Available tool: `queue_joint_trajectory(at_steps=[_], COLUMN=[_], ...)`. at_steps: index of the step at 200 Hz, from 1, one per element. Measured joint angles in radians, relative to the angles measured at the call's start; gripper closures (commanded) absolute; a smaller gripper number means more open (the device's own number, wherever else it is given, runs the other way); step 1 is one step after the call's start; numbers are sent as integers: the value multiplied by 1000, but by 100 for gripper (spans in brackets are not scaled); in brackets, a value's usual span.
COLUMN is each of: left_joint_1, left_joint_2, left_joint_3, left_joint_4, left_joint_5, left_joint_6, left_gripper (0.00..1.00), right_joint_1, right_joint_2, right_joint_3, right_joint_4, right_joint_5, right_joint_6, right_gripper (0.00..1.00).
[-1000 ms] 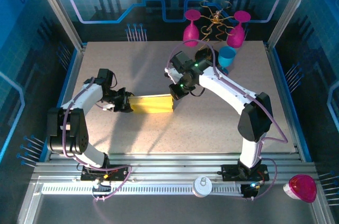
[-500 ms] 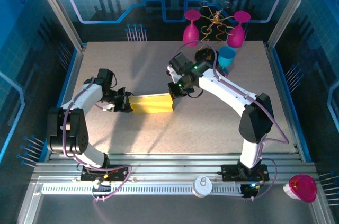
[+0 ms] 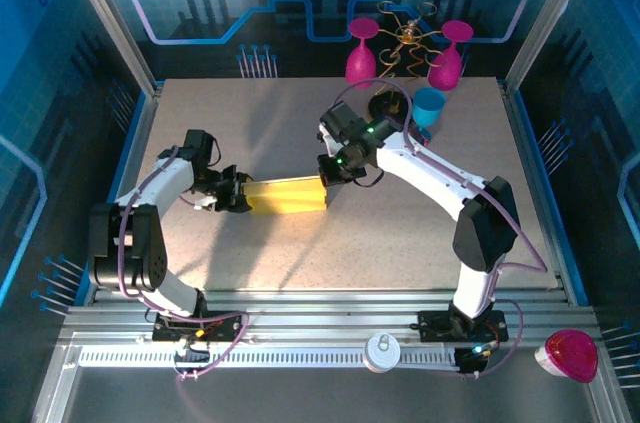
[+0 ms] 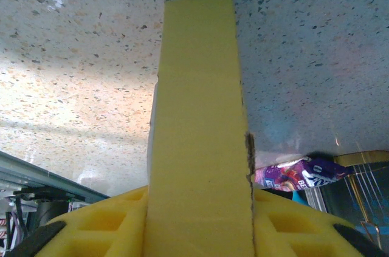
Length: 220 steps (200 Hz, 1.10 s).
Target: Fold the paper box
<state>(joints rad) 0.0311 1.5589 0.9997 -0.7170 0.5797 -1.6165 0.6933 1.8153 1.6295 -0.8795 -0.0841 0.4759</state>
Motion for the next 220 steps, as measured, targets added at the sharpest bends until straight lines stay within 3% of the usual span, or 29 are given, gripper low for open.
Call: queue_joint_trajectory(at_steps=[62, 121, 159, 174, 193, 207, 220], left_joint_1=[12, 26, 26, 27, 26, 19, 1], left_joint_2=[-3, -69, -125, -153, -196, -236, -280], left_joint_3=[0, 12, 89, 126, 167, 188, 194], left_joint_4=[42, -8, -138, -195, -266, -304, -325], left_joint_5=[14, 14, -72, -132, -222, -287, -339], left_joint_6=[29, 138, 275, 353, 459, 566, 668], left_gripper=[23, 18, 10, 15, 31, 49, 52], right_joint_1=[2, 2, 2, 2, 2, 2, 2], right_joint_2=[-7, -7, -7, -6, -2, 3, 7], right_joint_3=[-42, -36, -30, -21, 2, 14, 18], right_joint_4=[45, 45, 41, 29, 19, 13, 12], right_joint_5=[47, 77, 84, 86, 92, 95, 97], right_joint_6=[-6, -9, -13, -13, -13, -13, -13], right_gripper=[100, 100, 100, 100, 100, 100, 100])
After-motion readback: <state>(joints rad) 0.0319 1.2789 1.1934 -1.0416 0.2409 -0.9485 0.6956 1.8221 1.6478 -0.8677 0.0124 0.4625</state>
